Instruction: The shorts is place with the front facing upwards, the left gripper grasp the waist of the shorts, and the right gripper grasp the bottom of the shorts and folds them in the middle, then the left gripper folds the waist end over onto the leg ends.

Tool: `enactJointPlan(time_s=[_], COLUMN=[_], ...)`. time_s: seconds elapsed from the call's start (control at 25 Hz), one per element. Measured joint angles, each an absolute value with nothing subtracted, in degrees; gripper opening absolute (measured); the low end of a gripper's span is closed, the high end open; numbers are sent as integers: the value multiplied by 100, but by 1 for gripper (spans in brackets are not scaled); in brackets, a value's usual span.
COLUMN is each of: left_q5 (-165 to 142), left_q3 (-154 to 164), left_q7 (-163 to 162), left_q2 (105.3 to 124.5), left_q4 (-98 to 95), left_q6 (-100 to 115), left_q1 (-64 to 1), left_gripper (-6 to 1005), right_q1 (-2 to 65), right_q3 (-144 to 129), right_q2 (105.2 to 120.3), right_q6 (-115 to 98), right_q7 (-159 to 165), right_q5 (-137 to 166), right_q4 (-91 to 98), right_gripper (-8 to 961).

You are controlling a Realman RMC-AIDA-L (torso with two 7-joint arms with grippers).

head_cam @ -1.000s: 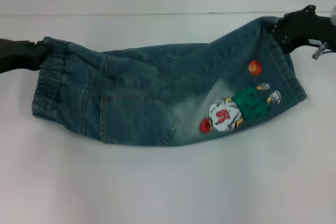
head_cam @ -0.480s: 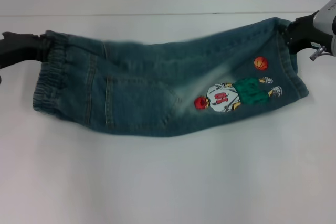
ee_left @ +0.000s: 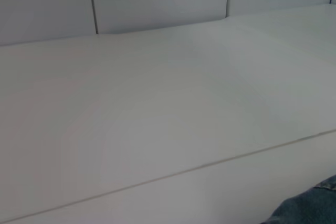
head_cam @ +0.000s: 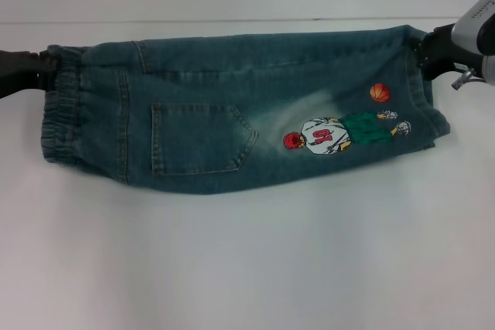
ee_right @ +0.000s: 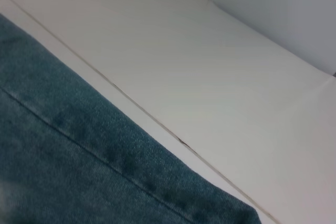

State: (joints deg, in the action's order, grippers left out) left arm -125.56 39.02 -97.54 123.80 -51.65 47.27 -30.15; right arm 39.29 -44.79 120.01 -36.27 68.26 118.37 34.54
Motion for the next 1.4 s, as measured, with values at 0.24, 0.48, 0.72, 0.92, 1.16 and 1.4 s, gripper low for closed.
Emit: enactJointPlan(time_s=[0.24,0.48,0.72,0.92,1.16,1.4], left_q5=[-12558,-12612,-12812,-12905,-12925,-12503], left_q3=[4033,4418,4572,4544,4523,4506], left_q7=[-9684,-9682,-9715,-9725,-9728,-9674], left_q2=[12388,12393,12395,12397,12393,12404], left_q4=[-5127,-5130,-5084,-5090,-5288,-5617], left_q6=[4676,4572,4493,4474,4470,4749], left_q1=[-3045,-3003,-2983,-2922,-2705,-2352], left_gripper=[49,77,266,461,751,788], right_q1=[3959,3876,3858,3830,3720,3378], right_q3=[-4526,-4676,-4676,-4676,-4676,-4613], right_q2=[12010,12000,11998,12001,11982,11968], right_q6=[-3540,-3503,-3455,-3437,-3520,-4089], right_q7=[6828,6797,6771,6701,6688,6680], right_q5=[11830,11769,11756,11637,11559,11333], right_q4=[3418,3416,3399,3354,3386,3730], right_gripper=[90,124,158,473,718,841])
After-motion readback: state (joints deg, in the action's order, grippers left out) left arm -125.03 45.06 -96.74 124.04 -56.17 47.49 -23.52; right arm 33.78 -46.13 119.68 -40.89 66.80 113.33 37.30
